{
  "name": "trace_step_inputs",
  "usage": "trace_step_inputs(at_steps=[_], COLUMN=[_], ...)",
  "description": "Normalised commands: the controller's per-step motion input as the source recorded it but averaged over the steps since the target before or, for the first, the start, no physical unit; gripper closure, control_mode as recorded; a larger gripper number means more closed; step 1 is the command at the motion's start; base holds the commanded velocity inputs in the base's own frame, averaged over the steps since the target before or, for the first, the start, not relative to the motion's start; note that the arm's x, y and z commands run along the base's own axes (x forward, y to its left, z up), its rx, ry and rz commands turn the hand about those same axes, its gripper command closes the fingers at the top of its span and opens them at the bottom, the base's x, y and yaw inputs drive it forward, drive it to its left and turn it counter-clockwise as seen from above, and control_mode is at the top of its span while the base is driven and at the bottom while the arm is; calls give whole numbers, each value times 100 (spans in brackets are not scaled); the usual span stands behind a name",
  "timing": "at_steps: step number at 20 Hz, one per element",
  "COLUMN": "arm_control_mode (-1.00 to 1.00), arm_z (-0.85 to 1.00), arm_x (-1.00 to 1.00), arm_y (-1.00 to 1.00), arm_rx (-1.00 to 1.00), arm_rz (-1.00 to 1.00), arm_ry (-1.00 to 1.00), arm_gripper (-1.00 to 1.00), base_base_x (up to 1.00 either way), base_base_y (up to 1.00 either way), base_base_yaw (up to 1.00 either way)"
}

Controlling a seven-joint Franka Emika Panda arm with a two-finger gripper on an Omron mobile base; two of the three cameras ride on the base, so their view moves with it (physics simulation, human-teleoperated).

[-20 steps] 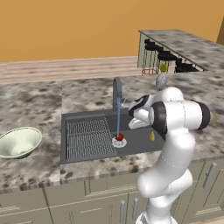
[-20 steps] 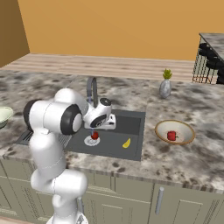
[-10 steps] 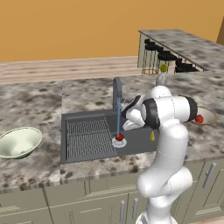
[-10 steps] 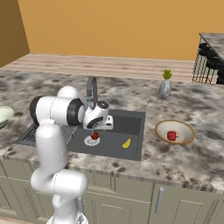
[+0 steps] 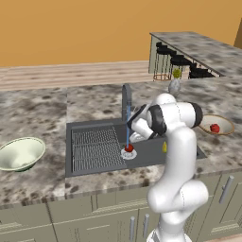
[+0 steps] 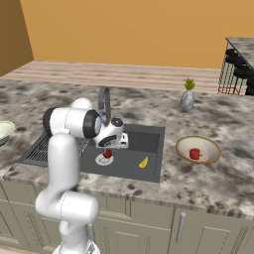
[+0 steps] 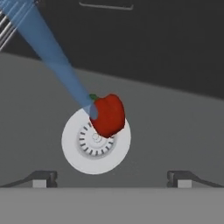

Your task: Pick the bell peppers from the sink and place them in one bowl. Place the lemon wedge in the other bowl. Then turn off the sink faucet.

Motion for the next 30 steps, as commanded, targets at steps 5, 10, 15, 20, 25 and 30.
trace_step_inputs(at_steps=[5,10,15,20,25,30], arm_control_mode=[-100,-100,-100,-100,-100,-100], arm_z=[-23,-22,-15,-4,-6,-24], arm_x=[29,18,14,18,16,3], arm_y=[12,18,8,0,0,0], arm_rx=[1,1,5,11,7,2], arm_rz=[-3,-8,-10,-8,-5,-2], arm_ry=[5,11,10,4,0,0], arm_gripper=[-100,-100,-100,-100,-100,-100], base_base_x=[0,0,0,0,0,0], base_base_y=[0,0,0,0,0,0], base_base_yaw=[0,0,0,0,0,0])
